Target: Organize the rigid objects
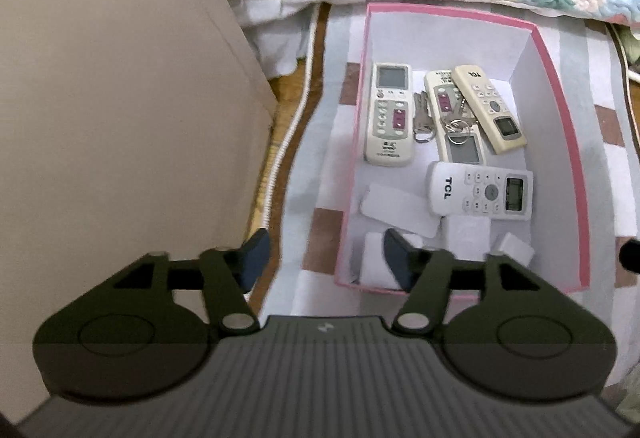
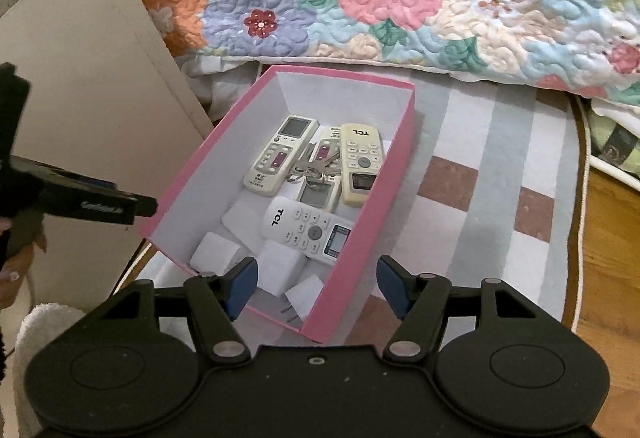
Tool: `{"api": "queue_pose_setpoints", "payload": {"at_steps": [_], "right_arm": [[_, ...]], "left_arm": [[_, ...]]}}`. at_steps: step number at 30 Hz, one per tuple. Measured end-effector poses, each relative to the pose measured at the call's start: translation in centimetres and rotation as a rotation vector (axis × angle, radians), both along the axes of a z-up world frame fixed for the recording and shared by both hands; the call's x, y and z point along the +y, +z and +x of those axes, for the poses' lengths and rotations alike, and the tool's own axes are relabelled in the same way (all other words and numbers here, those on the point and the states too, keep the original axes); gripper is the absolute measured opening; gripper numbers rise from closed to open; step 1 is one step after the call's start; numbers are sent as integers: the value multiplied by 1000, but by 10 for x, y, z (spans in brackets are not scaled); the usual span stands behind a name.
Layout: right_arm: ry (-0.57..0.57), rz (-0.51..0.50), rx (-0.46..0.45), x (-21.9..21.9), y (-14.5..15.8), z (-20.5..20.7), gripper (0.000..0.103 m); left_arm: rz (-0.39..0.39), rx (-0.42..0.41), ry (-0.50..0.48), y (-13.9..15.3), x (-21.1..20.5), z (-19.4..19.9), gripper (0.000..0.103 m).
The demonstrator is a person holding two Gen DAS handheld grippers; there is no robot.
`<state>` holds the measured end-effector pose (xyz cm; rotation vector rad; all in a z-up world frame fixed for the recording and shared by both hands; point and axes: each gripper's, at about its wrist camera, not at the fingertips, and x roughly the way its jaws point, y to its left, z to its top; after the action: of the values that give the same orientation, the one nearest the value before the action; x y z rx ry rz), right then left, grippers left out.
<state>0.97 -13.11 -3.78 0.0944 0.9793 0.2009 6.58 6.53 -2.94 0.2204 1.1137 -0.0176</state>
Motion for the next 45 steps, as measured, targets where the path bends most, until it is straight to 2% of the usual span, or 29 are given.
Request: {"api": "queue_pose_setpoints", "payload": {"at_steps": [2,8,11,13,15,20,24,32,45], "right_arm": [[4,-7,-8,2,5,-5,72],[6,-21,-25,5,16,-19,73],[-3,-49,-19,5,20,-23,74],[-18,-36,-21,2,23,-27,79],[-17,-29,-23,1,25,-29,79],[-36,-40,-17,-1,26,-37,80],[-74,-62,-5,-1,26,-43,82],[-249,-110,55,-10,26,-42,85],[-293,-103,113,-15,25,-52,85]], "left_arm": [[11,-30,-10,11,-2,-10,82],[-19,-59,-31,27,-8,-30,93],[-14,-21,-39,26,-12,-36,93],[1,7,-33,25,-14,-38,93],[21,17,-19,26,-14,-41,93],[-19,9,8,32,-12,-49,93],[-5,5,12,30,-15,-54,93],[-28,4,13,29,-16,-60,93],[-24,27,-8,27,-20,-67,93]]}}
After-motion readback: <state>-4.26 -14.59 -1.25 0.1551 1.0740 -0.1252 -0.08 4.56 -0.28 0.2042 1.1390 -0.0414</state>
